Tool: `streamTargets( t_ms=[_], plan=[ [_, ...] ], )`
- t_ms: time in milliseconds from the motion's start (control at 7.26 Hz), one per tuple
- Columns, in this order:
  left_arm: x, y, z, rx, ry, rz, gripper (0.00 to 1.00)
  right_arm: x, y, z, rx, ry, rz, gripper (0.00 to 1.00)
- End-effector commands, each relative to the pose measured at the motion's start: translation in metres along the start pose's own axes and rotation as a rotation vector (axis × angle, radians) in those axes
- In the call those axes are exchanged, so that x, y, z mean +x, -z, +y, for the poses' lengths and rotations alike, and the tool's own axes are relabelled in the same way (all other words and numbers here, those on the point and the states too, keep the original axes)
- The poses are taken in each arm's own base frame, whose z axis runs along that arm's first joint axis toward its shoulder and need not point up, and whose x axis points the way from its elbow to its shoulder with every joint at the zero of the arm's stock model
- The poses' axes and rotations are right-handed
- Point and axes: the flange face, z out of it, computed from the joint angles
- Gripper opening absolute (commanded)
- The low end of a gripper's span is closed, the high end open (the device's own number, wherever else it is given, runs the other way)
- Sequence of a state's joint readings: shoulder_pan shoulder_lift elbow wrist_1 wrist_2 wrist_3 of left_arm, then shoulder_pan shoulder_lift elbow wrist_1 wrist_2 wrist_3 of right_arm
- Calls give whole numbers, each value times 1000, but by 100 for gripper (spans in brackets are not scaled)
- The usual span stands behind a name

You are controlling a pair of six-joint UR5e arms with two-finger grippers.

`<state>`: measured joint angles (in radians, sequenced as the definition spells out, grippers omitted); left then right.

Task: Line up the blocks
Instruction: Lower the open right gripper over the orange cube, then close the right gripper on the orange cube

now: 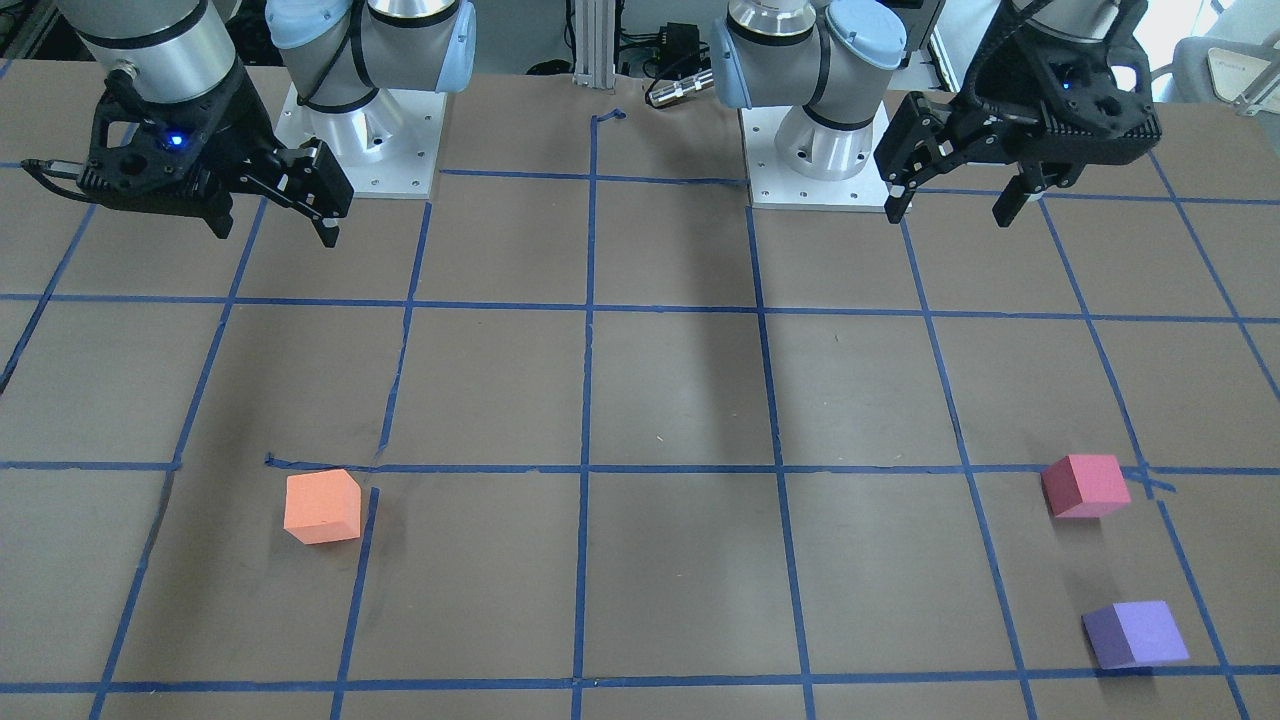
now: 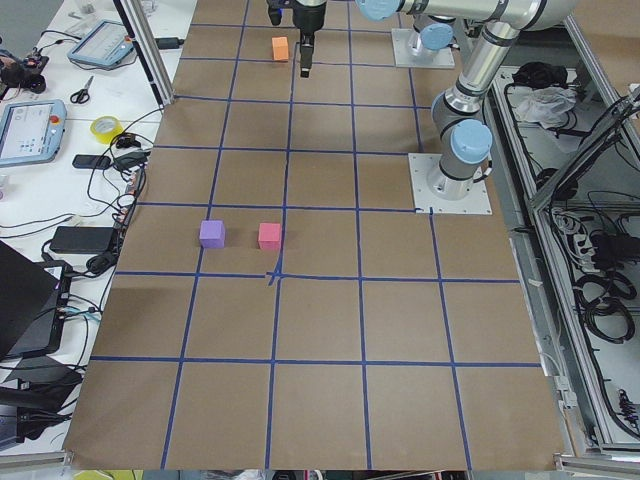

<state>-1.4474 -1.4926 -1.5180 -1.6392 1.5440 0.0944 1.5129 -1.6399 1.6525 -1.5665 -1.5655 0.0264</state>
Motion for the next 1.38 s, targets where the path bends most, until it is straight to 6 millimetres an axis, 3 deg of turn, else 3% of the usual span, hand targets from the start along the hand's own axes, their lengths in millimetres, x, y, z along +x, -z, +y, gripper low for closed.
streamTargets(
  t_ms=[0,138,275,688,826,1239],
  plan=[
    [-8,2,3,-25,19,4,100,3,-1,-2,2,5,5,100],
    [-7,-2,4,-30,19,4,100,4,-3,-4,2,0,7,100],
    [-6,-3,4,-30,20,12,100,1,-21,-15,-24,3,-6,100],
    [-6,3,5,-19,21,8,100,1,-81,-91,96,137,5,100],
    [-6,-4,3,-32,21,14,100,1,-102,-113,136,141,15,100],
    [-5,-1,2,-24,27,14,100,1,-204,-165,118,152,18,100]
  ],
)
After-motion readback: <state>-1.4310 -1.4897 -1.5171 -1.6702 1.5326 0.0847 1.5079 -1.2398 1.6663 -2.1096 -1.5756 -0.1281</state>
